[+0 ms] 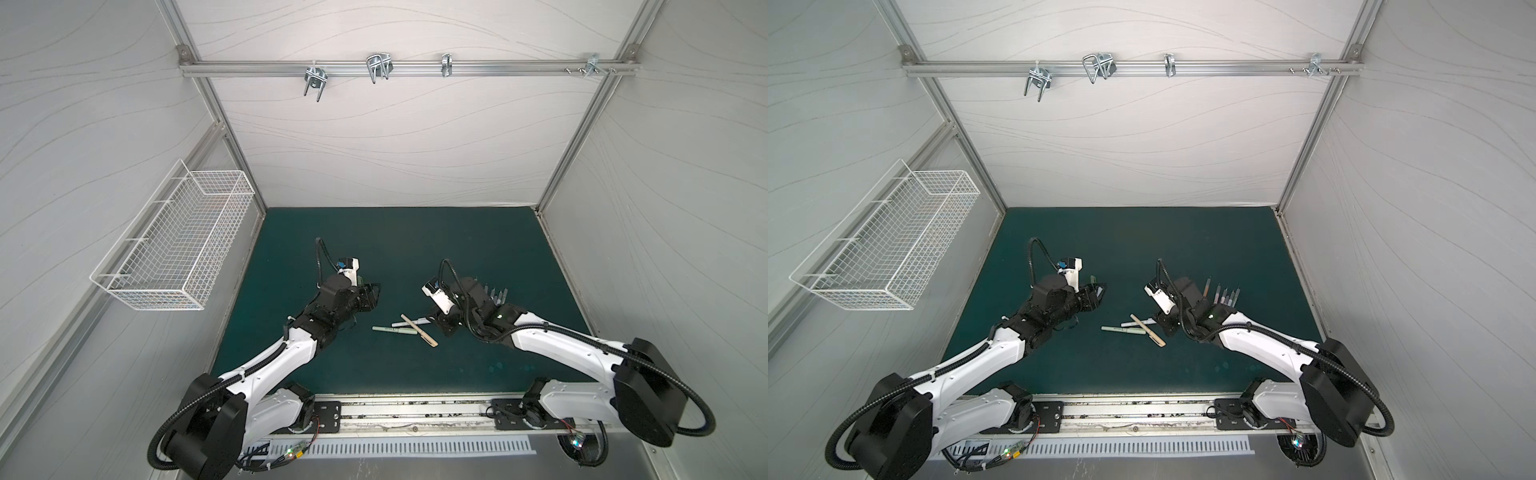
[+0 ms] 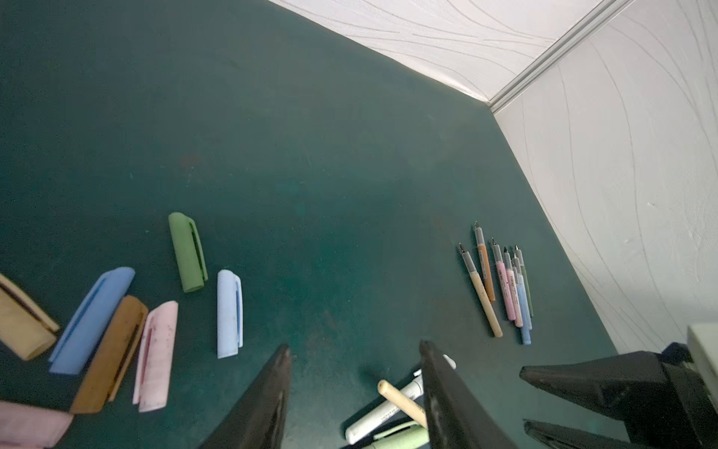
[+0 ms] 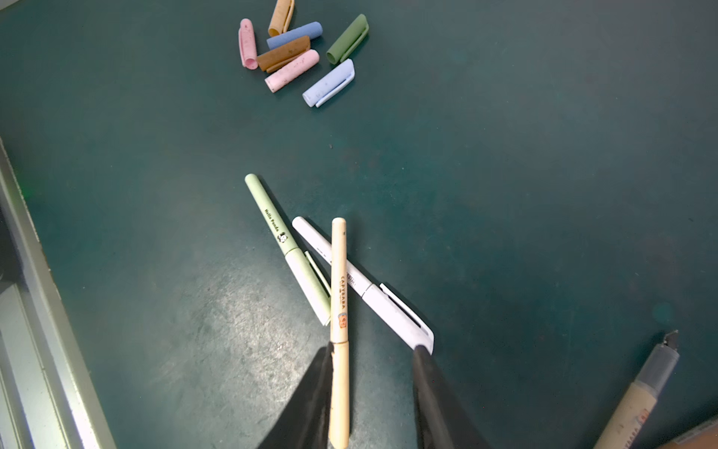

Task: Open the pen caps
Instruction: 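Grasp the next capped beige pen with right while left moves toward it, then lift the beige pen upright with right and close left on its cap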

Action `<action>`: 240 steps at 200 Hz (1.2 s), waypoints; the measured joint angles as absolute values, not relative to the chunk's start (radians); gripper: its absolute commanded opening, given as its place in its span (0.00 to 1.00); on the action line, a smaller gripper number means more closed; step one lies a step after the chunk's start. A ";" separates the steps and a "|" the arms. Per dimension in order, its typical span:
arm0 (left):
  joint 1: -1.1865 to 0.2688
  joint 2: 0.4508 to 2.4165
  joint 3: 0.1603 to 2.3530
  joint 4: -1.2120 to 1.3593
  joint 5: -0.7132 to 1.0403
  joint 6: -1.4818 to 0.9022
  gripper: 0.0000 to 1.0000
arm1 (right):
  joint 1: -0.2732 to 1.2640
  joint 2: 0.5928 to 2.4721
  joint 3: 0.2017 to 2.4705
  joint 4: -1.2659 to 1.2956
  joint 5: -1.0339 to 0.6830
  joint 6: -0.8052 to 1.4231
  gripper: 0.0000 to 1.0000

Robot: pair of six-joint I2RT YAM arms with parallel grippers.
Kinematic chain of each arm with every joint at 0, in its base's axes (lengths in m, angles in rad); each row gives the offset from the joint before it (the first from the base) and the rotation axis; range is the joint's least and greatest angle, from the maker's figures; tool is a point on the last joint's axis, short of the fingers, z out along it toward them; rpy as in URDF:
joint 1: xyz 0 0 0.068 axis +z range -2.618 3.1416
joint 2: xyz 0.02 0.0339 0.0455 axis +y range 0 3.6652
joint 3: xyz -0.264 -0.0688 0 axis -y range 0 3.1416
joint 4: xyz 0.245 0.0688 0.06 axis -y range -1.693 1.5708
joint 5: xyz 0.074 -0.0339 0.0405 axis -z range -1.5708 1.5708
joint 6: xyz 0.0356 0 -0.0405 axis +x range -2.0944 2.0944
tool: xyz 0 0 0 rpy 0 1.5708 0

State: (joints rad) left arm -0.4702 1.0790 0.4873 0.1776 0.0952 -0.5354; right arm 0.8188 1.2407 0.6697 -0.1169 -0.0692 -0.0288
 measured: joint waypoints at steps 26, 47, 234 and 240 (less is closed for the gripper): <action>-0.472 1.029 0.433 0.170 0.130 -0.566 0.53 | 0.823 1.241 0.670 -0.125 -0.096 -0.054 0.35; -0.472 0.976 0.377 0.173 0.170 -0.572 0.53 | 0.838 1.243 0.670 -0.124 -0.123 -0.088 0.35; -0.472 0.990 0.387 0.058 0.165 -0.572 0.51 | 0.970 1.737 1.010 -0.242 0.070 0.010 0.34; -0.472 0.989 0.387 0.058 0.165 -0.572 0.51 | 0.970 1.747 1.015 -0.245 0.071 0.011 0.33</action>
